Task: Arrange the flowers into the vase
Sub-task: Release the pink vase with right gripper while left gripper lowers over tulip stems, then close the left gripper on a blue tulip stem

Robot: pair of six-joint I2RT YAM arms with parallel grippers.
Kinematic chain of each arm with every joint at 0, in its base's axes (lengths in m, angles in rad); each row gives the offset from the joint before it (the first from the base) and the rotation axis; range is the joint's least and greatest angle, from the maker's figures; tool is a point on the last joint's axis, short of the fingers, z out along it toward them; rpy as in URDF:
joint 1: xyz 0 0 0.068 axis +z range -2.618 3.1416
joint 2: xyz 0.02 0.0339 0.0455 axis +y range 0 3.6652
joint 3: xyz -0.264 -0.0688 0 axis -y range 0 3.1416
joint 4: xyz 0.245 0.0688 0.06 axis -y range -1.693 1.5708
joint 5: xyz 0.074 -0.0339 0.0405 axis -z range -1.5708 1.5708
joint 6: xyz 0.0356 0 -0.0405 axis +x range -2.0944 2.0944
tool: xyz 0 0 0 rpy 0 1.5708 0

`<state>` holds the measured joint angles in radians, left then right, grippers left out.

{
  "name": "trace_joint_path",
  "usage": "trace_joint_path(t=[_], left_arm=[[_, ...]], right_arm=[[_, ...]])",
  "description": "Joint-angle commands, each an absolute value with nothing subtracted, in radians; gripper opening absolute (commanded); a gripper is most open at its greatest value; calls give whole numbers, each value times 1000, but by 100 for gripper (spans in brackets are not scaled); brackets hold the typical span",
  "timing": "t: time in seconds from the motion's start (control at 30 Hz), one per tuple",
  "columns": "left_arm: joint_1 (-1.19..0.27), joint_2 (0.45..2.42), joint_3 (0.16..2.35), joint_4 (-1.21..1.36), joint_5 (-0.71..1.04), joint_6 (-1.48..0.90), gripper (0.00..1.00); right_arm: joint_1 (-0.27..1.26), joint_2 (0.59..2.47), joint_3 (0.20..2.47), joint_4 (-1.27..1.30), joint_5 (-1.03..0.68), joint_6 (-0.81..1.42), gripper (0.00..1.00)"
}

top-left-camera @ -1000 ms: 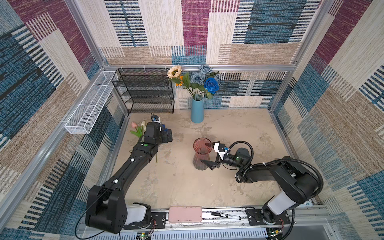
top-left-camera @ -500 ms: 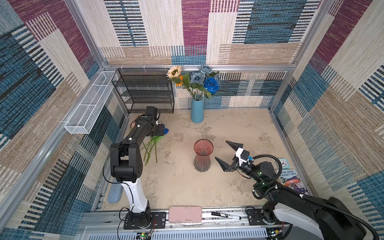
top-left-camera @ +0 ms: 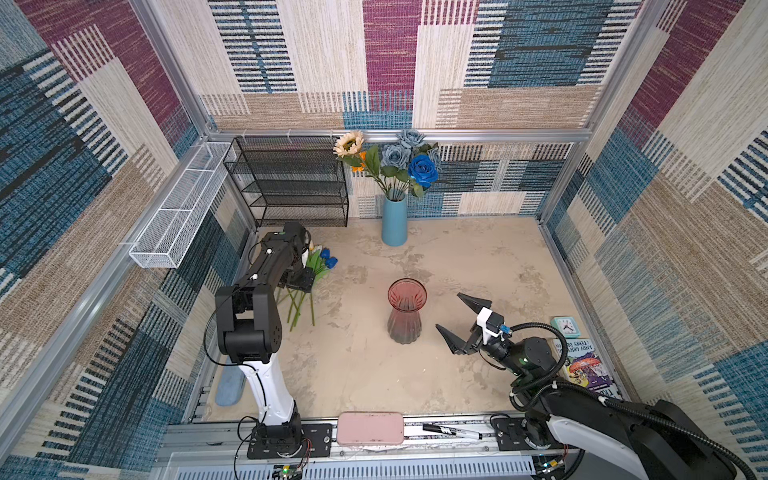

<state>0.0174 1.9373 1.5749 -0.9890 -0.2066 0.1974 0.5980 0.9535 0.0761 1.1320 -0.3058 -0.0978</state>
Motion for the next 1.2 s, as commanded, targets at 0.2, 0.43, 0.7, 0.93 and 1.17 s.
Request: trace_joint_path(t=[0.2, 0.43, 0.7, 0.93, 1.17], left_arm=[[37, 2045, 1624, -974, -217, 303, 71], [36, 2098, 1637, -950, -239, 316, 47], [37, 2096, 1641, -939, -241, 309, 11], [13, 2022, 1641, -940, -197, 277, 0], [-23, 1930, 1608, -939, -85, 188, 0]], right_arm=[[600, 963, 75, 1192, -288, -89, 100], [600, 966, 74, 1189, -285, -89, 100], [600, 981, 76, 1194, -281, -92, 100], [600, 1025, 87, 1205, -284, -87, 100], [600, 1026, 84, 1212, -281, -85, 100]])
